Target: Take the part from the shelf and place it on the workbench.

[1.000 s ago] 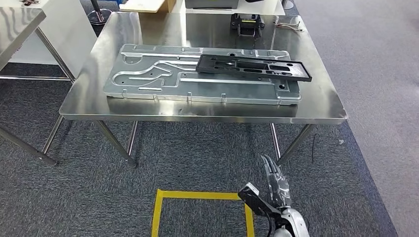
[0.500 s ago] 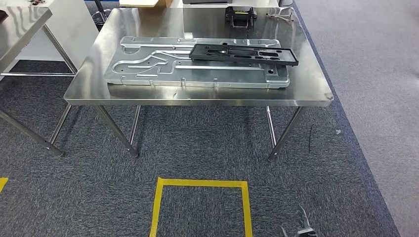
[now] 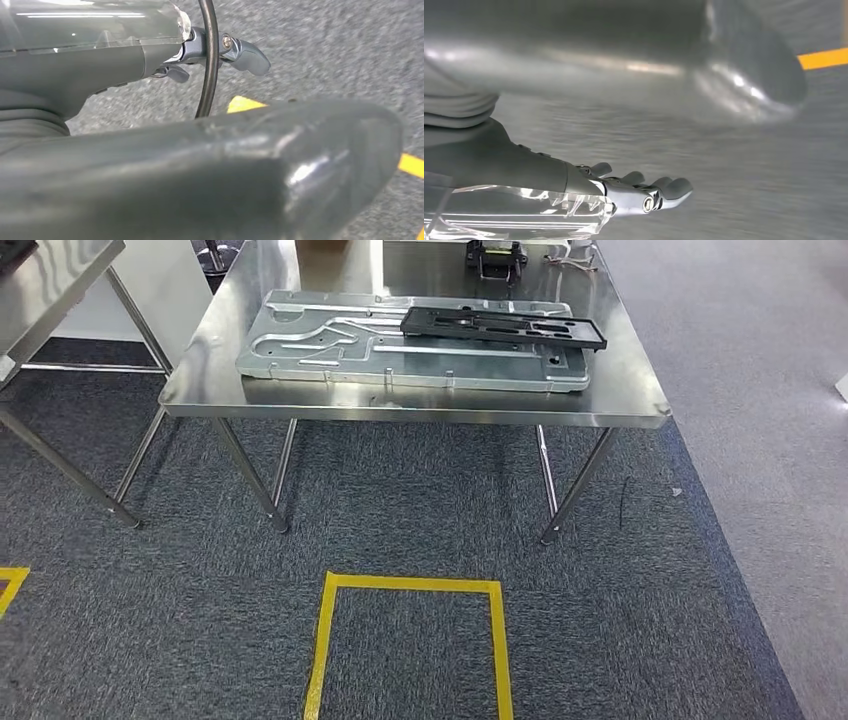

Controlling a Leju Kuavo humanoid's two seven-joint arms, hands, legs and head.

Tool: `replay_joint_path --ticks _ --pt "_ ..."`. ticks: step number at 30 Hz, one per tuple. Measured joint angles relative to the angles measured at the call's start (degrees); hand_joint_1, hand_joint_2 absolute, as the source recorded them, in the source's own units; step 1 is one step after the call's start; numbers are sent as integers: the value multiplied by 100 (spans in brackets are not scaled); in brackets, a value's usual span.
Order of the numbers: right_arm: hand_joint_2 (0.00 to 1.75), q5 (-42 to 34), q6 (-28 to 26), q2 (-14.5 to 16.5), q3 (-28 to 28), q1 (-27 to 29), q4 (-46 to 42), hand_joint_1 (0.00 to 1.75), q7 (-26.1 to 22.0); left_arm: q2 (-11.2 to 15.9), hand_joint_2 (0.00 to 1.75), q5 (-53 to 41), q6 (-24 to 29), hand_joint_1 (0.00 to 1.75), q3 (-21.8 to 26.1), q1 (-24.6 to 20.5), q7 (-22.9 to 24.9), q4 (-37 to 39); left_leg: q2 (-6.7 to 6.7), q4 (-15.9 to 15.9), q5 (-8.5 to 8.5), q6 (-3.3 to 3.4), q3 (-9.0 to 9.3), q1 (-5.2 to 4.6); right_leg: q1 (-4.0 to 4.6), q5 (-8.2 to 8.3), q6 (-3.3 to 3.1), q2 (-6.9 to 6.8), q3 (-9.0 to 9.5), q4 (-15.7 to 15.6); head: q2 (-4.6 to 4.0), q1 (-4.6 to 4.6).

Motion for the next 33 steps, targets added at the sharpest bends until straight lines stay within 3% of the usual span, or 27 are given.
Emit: replay_joint_path --ticks 2,3,4,6,7,10,11,12,13,14,16,17,18,20,21,23,25,26,27,28,30,32,33 --pt "0 120 -239 -113 -235 -82 512 0 329 -21 0 -5 28 0 10 -11 1 0 -89 52 103 -53 -113 -18 11 -88 -63 189 624 -864 0 -1" --pt "0 161 -317 -152 -337 -126 724 0 463 -28 0 -7 35 0 17 -16 2 0 -130 73 151 -82 -156 -26 21 -199 -87 239 812 -1160 0 -2" --pt "0 190 -377 -180 -427 -170 905 0 597 -29 0 -10 43 0 26 -16 2 0 -173 91 201 -115 -193 -37 31 -266 -106 218 883 -1320 0 -3" --pt "0 239 -479 -221 -573 -245 1212 0 897 -28 0 -17 66 0 48 -4 5 0 -188 153 202 -174 -272 -29 13 -264 -172 107 855 -1358 0 -3" --pt "0 254 -518 -239 -634 -268 1341 0 1055 -31 0 -20 77 0 57 3 10 0 -138 293 84 -203 -335 -23 7 -236 -218 41 836 -1362 0 -4" --pt "0 274 -579 -282 -798 -294 1647 0 1468 -45 0 -22 102 0 70 8 21 0 39 1319 -576 -280 -697 2 41 -174 -311 -198 768 -1346 0 -10" --pt "0 274 -584 -294 -839 -301 1720 0 1553 -48 0 -22 108 0 73 11 21 0 59 1649 -706 -295 -792 6 57 -165 -318 -275 732 -1326 0 -10" --pt "0 277 -586 -305 -874 -313 1783 0 1609 -49 0 -22 111 0 76 18 21 0 74 1807 -729 -299 -802 8 70 -159 -320 -346 695 -1298 0 -10" --pt "0 281 -591 -314 -903 -330 1837 0 1651 -49 0 -20 115 0 80 28 21 0 89 1736 -653 -291 -692 7 81 -159 -321 -410 663 -1267 0 -10" --pt "0 285 -597 -320 -927 -351 1886 0 1681 -49 0 -18 117 0 83 36 20 0 123 1447 -518 -268 -471 4 94 -161 -319 -468 639 -1239 0 -10" --pt "0 299 -603 -323 -962 -388 1968 0 1726 -49 0 -15 119 0 86 33 17 0 333 645 -339 -178 52 -43 123 -174 -303 -575 615 -1198 0 -10" --pt "0 309 -599 -324 -974 -399 2002 0 1739 -49 0 -14 119 0 86 25 15 0 439 368 -310 -128 214 -75 138 -177 -285 -631 610 -1186 0 -10" --pt "0 325 -589 -329 -982 -411 2030 0 1749 -50 0 -15 119 0 87 18 12 0 508 224 -326 -86 284 -106 148 -179 -262 -684 607 -1178 0 -10" --pt "0 364 -572 -339 -991 -450 2068 0 1762 -55 0 -14 118 0 87 23 8 0 448 158 -303 -22 278 -112 165 -179 -207 -788 607 -1177 0 -9" --pt "0 396 -566 -352 -992 -470 2082 0 1769 -64 0 -14 118 0 87 30 6 0 392 116 -280 8 277 -94 163 -211 -173 -743 602 -1151 0 -8" --pt "0 499 -550 -376 -991 -484 2112 0 1787 -83 0 -15 118 0 88 29 1 0 287 46 -213 77 263 -49 138 -449 -108 -474 461 -835 0 -5" --pt "0 633 -512 -402 -983 -466 2145 0 1810 -90 0 -17 118 0 90 12 -4 0 177 42 -172 116 209 -45 78 -830 -63 -202 117 -134 0 -4" --pt "0 700 -484 -412 -972 -457 2161 0 1819 -90 0 -18 118 0 90 6 -5 0 111 51 -160 120 182 -45 53 -953 -43 -158 -56 199 0 -4" --pt "0 755 -457 -423 -957 -451 2173 0 1824 -90 0 -19 118 0 90 9 -7 0 39 64 -150 115 162 -44 31 -961 -26 -143 -156 377 0 -4" --pt "0 808 -425 -434 -939 -447 2185 0 1827 -90 0 -21 118 0 90 15 -8 0 -35 80 -142 105 148 -41 12 -855 -12 -136 -160 355 0 -4" --pt "0 890 -369 -457 -899 -443 2205 0 1832 -95 0 -23 118 0 90 25 -10 0 -176 118 -134 77 131 -34 -27 -420 -2 -52 109 -240 0 -4" --pt "0 950 -323 -473 -856 -439 2227 0 1836 -102 0 -28 118 0 90 16 -14 0 -295 168 -124 20 87 -41 -47 -161 -17 192 376 -862 0 -4" --pt "0 972 -308 -477 -837 -437 2238 0 1839 -104 0 -31 118 0 90 8 -15 0 -347 187 -111 -20 56 -39 -45 -124 -33 278 423 -1006 0 -5"
